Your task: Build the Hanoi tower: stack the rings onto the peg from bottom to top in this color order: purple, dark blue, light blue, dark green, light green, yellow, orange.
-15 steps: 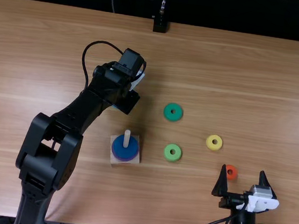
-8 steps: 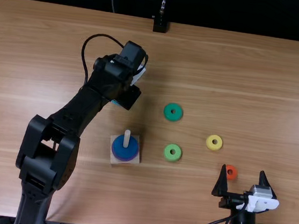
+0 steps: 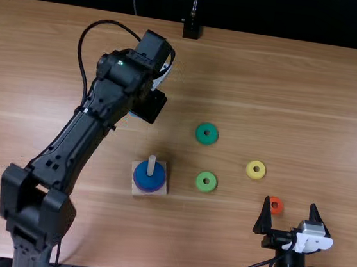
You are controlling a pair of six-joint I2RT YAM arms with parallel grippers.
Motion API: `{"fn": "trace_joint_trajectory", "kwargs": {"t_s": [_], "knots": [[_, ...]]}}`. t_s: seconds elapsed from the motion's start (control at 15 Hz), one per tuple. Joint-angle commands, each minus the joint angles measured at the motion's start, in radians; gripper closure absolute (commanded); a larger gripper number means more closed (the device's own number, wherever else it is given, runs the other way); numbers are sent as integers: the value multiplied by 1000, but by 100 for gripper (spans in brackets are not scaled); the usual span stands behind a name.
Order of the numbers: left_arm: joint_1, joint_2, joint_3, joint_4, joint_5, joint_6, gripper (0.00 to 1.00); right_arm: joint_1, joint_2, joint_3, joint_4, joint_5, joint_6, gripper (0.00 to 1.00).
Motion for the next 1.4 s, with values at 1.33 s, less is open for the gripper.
{"fn": "trace_joint_trajectory", "kwargs": {"t_s": [1.33], "knots": [[-243,-415,-290,-126,-73,-284,100,-7,-2,-9,3,2,4,0]]}}
